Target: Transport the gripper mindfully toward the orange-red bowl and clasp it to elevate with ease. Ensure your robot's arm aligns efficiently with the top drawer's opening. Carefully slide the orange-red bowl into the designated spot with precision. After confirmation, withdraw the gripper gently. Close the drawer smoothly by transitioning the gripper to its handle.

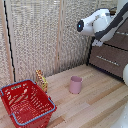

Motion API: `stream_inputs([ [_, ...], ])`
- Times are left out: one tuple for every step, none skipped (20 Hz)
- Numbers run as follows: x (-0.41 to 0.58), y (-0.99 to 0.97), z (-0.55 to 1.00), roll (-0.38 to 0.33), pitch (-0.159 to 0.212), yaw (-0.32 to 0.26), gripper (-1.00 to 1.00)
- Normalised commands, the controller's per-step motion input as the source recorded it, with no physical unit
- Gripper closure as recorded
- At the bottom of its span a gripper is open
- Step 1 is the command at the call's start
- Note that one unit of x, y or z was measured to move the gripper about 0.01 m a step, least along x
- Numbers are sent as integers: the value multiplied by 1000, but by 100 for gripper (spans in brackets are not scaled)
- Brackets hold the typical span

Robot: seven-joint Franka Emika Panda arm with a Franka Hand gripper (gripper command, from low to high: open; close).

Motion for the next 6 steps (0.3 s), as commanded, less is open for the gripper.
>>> stream_inputs([
  [177, 474, 0, -64, 33, -65, -100],
  [54, 614, -9, -89, 0, -70, -100],
  [26, 651, 0, -90, 0, -74, -100],
  [14, 603, 0, -72, 0, -81, -100],
  [11, 506, 0, -64, 0, -84, -100],
  [34, 366, 0, -46, 0, -75, -100],
])
